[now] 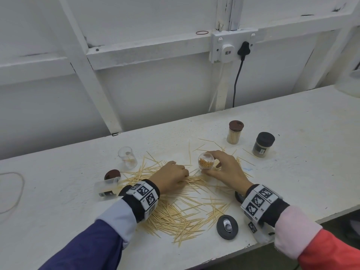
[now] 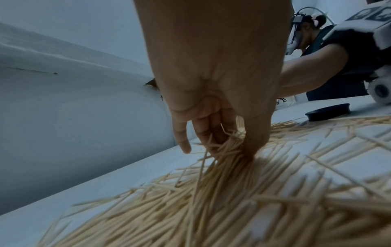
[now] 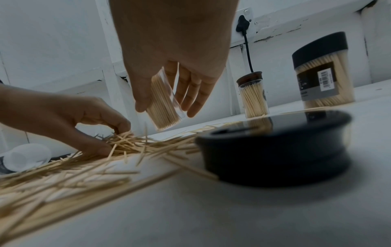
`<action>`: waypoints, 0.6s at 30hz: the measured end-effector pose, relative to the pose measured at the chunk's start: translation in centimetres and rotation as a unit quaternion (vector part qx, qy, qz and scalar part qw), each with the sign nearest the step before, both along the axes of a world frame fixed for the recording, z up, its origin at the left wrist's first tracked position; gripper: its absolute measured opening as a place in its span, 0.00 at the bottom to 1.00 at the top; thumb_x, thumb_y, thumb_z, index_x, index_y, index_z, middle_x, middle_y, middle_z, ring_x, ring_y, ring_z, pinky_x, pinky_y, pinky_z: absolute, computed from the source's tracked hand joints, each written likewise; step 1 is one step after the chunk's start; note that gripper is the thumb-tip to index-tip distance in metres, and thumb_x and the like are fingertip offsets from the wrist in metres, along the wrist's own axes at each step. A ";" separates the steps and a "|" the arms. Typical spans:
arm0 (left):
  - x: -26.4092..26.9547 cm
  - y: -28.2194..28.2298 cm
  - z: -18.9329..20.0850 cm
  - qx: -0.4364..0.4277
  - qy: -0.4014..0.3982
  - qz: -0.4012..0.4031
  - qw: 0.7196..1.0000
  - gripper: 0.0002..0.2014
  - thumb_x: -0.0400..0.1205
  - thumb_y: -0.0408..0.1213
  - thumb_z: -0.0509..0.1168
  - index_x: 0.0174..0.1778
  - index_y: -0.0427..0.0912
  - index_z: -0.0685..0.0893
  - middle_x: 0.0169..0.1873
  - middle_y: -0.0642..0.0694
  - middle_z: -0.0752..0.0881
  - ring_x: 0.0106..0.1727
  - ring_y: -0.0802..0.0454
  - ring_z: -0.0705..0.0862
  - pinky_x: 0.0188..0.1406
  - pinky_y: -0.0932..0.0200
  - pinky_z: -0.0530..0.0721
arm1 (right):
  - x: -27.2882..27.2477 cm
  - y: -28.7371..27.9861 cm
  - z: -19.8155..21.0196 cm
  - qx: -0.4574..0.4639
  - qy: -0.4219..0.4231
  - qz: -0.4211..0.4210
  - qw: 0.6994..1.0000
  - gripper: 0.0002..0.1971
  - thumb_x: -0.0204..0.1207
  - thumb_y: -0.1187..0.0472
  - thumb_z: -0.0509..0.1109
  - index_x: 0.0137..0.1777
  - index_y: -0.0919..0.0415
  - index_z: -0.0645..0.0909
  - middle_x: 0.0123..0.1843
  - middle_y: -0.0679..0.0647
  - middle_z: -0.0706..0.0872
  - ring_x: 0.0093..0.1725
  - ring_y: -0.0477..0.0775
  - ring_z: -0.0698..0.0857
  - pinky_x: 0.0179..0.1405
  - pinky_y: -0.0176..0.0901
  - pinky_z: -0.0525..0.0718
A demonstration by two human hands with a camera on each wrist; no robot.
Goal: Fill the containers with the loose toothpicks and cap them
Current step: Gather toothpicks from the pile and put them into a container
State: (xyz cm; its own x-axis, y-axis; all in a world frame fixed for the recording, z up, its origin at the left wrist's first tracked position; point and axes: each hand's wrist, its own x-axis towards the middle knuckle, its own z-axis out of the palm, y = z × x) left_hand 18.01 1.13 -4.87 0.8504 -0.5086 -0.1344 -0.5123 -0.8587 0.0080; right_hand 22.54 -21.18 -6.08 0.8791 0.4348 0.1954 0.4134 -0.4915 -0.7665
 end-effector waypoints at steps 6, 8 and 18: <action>0.2 0.0 -0.3 -0.003 0.009 0.012 1.000 0.11 0.86 0.39 0.58 0.56 0.39 0.83 0.48 0.44 0.85 0.47 0.43 0.83 0.56 0.54 0.74 | 0.1 -0.1 -0.2 0.000 0.002 -0.002 1.000 0.25 0.67 0.52 0.81 0.65 0.47 0.81 0.58 0.41 0.85 0.55 0.43 0.81 0.50 0.50 0.84; 0.3 0.1 -0.1 -0.006 0.033 0.024 0.999 0.13 0.87 0.40 0.57 0.58 0.38 0.82 0.51 0.42 0.84 0.49 0.41 0.82 0.54 0.53 0.73 | 0.1 -0.1 -0.1 0.000 0.001 -0.003 1.000 0.25 0.67 0.52 0.81 0.65 0.48 0.81 0.58 0.41 0.85 0.55 0.43 0.81 0.50 0.50 0.84; -0.4 0.5 1.4 -0.050 0.089 0.102 0.990 0.10 0.88 0.38 0.50 0.41 0.41 0.65 0.35 0.48 0.70 0.37 0.47 0.68 0.42 0.54 0.62 | 0.0 0.0 -0.1 0.007 0.003 0.000 1.000 0.25 0.67 0.52 0.81 0.64 0.47 0.81 0.58 0.41 0.85 0.56 0.42 0.81 0.51 0.50 0.84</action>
